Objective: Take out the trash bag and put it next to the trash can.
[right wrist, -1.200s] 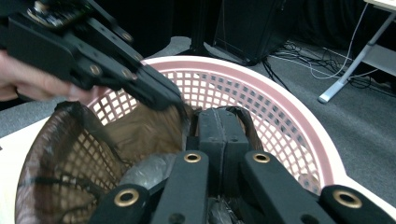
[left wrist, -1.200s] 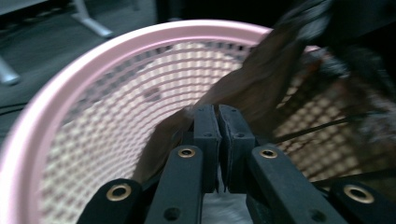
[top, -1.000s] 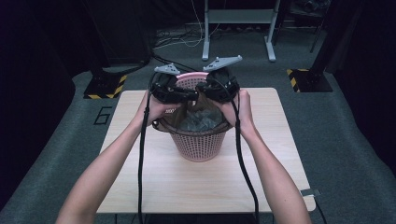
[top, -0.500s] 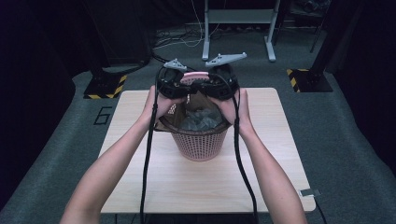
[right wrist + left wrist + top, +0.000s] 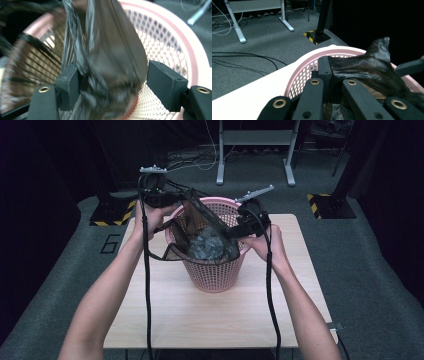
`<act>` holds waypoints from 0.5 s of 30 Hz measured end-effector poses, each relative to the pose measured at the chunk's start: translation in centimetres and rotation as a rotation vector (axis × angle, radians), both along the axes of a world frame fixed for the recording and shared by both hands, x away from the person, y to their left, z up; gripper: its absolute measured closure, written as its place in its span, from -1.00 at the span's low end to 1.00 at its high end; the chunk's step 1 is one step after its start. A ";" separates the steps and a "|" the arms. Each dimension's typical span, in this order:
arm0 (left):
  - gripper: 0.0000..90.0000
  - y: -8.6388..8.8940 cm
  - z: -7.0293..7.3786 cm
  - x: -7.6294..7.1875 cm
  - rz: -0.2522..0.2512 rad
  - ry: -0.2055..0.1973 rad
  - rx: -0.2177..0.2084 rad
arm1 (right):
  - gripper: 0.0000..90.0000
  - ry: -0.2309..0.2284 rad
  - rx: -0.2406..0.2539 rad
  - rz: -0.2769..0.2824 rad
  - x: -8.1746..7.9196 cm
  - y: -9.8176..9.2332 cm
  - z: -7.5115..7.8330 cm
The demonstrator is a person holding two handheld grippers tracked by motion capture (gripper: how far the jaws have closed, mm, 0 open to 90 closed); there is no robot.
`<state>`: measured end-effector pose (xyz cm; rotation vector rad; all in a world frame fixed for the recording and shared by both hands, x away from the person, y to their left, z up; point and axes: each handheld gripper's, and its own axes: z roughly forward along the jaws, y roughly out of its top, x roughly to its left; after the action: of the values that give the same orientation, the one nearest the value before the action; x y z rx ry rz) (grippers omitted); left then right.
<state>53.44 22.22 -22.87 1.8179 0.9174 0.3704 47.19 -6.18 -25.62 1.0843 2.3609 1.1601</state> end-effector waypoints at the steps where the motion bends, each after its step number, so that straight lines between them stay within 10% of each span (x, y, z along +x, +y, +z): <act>1: 1.00 0.1 0.1 0.0 0.001 0.000 -0.004 | -0.27 0.018 -0.020 -0.003 0.1 0.2 -0.3; 10: 1.00 0.3 0.3 -0.3 -0.015 -0.002 -0.011 | 0.93 0.087 -0.072 0.059 1.1 2.3 -1.9; 15: 1.00 0.0 -0.4 -0.6 -0.060 0.021 -0.003 | 1.00 0.049 -0.029 0.052 1.1 2.6 -1.5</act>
<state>52.86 22.27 -23.24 1.8458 0.8759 0.3126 48.26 -3.57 -27.13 1.0590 2.4498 1.1249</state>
